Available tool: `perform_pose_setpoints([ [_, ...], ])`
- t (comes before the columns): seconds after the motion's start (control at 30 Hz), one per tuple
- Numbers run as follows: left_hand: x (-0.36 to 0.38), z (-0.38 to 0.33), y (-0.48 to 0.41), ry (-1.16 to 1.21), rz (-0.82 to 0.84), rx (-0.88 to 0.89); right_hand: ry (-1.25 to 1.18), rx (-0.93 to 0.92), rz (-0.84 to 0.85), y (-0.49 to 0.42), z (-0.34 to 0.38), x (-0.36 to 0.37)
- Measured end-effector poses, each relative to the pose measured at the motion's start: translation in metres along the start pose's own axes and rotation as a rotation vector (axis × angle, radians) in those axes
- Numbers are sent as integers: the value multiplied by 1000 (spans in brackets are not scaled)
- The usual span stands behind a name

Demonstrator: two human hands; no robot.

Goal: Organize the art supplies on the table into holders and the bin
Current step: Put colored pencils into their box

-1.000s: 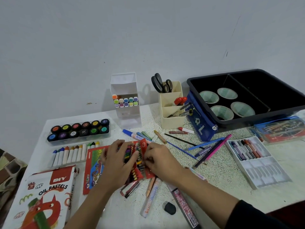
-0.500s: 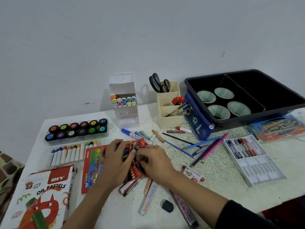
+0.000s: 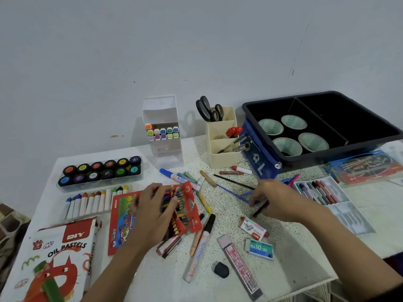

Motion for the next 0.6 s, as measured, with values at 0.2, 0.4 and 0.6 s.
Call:
perform_pose_setpoints([
  [0.2,0,0,0,-4,-8,9,-46,-80,-122,-3,-9,21],
  [0.4,0,0,0,4,-19,19,-193,-277,-275,-4,27,-11],
  [0.6,-2,-3,2,1,-32,24,-666,-464,-531,12,97,-66],
])
Point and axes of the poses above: each hand's wrist, its own y-axis away from the middle knuckle, its own x-axis out of the palm, z = x × y, the point moved 6 cm from there along -y, towards the middle knuckle, and after that the axes turned 4 degrees about z, right-handed, at the moved point
